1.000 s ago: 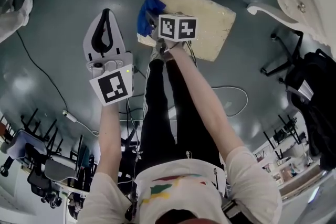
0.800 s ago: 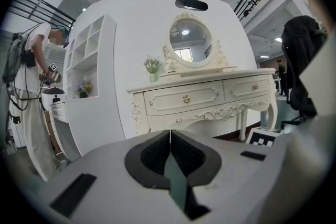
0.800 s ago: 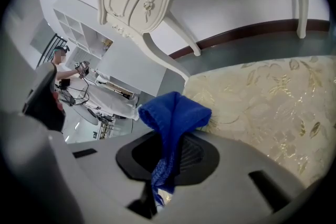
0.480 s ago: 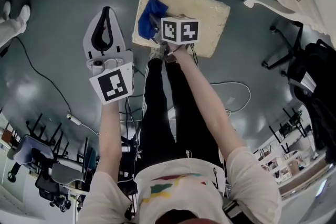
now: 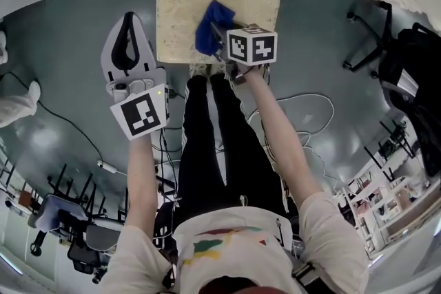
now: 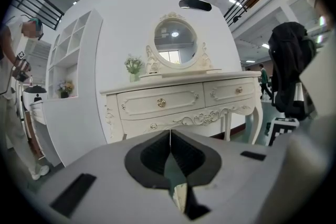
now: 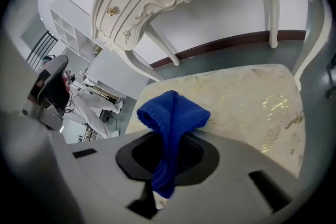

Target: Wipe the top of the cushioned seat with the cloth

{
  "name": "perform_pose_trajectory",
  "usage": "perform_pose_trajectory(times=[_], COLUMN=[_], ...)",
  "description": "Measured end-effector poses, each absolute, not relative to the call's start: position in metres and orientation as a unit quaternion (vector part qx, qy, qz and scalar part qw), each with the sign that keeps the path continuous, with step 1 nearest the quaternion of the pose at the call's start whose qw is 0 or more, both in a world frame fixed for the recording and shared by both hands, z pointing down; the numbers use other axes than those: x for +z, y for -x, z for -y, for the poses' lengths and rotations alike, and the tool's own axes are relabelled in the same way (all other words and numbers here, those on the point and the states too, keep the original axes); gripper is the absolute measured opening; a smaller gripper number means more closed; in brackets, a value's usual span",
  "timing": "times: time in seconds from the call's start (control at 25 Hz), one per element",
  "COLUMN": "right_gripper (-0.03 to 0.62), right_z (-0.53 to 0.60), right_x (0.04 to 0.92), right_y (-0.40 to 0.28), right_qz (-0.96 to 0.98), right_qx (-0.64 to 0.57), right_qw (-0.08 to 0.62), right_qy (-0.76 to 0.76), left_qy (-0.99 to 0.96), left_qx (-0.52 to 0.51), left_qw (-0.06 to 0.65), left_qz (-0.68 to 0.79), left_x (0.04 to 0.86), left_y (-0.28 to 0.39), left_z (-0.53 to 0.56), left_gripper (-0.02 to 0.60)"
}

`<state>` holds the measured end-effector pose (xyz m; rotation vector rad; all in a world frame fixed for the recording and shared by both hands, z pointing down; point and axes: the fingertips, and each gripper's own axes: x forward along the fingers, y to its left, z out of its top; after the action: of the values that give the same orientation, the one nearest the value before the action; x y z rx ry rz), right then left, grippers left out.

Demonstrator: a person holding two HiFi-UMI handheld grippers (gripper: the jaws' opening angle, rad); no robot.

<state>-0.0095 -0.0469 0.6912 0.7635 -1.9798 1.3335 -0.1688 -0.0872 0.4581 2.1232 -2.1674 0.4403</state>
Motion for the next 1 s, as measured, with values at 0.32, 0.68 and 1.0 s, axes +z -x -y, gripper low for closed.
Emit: perform_pose_trajectory(times=[0.32, 0.68, 1.0], right_gripper=[0.034, 0.034, 0.032], right_z=[0.053, 0.058, 0.061], right_x=[0.694, 0.694, 0.702], right_y=[-0.076, -0.151, -0.191], right_qz=[0.749, 0.737, 0.727], right_qx=[0.469, 0.429, 0.371], right_qw=[0.345, 0.383, 0.449], right_qy=[-0.317, -0.355, -0.364], left_qy=[-0.712, -0.743, -0.746], left_qx=[0.143, 0.168, 0.174], left_qw=[0.028, 0.017, 0.015], left_qz=[0.686, 0.647, 0.643], left_x=[0.454, 0.462, 0.466], left_y=[0.133, 0.108, 0.104], left_z=[0.106, 0.107, 0.100], left_gripper=[0.006, 0.006, 0.006])
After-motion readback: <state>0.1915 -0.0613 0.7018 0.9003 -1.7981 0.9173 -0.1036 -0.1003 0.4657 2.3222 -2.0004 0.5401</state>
